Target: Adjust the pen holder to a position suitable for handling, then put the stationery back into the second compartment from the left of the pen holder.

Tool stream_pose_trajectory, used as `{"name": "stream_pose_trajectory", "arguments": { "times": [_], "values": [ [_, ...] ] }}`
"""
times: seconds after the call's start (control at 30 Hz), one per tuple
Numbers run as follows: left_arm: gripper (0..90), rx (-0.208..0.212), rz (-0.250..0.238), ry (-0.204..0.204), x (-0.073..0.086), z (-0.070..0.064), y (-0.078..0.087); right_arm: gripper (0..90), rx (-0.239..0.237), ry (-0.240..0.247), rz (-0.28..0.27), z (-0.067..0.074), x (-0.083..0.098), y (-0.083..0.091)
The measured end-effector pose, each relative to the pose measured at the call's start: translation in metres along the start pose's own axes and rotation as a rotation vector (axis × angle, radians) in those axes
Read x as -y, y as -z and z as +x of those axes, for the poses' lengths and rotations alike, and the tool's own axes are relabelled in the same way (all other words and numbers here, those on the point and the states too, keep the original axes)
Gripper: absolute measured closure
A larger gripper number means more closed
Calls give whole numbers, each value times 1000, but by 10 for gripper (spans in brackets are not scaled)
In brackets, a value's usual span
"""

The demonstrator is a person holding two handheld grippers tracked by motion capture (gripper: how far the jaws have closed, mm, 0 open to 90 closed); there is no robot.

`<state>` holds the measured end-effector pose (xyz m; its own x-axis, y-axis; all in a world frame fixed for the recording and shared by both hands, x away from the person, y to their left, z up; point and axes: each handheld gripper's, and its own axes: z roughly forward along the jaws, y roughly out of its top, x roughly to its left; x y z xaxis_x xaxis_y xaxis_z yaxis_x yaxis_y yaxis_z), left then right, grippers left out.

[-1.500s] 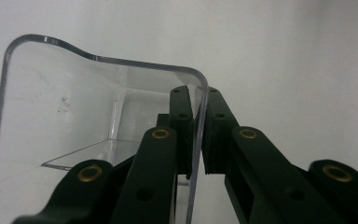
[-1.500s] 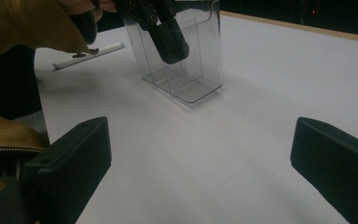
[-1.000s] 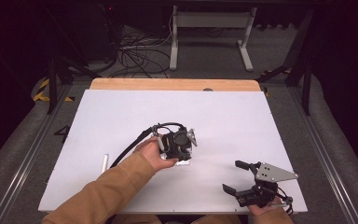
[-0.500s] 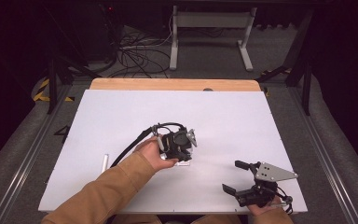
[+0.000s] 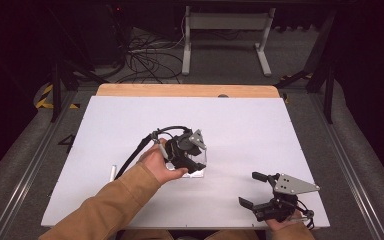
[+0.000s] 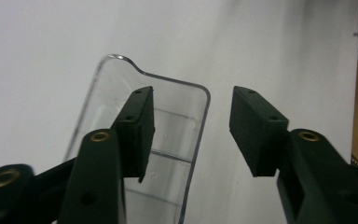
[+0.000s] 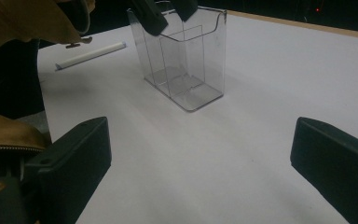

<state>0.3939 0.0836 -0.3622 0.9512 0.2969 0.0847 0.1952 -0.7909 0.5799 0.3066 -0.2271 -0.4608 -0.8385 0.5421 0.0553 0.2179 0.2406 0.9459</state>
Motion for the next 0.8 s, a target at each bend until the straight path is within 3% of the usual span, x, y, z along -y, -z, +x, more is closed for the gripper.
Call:
{"name": "stream_pose_trajectory", "arguments": {
  "times": [0.13, 0.37, 0.57, 0.67, 0.8],
  "values": [
    [443, -8, -62, 16, 2, 2, 14, 53, 0, 2, 3, 1, 0, -1],
    [405, -16, -100, 21, 4, 1, 22, 53, 2, 2, 2, 1, 0, -1],
    [284, -27, -140, 52, 10, 2, 33, 51, 1, 10, -1, 1, -2, -3],
    [273, -28, -173, 70, 14, 4, 39, 50, -2, 7, 3, -1, -1, -3],
    [240, -73, -204, 63, 20, 5, 48, 49, 6, 10, -8, 0, -1, -2]
  ]
}}
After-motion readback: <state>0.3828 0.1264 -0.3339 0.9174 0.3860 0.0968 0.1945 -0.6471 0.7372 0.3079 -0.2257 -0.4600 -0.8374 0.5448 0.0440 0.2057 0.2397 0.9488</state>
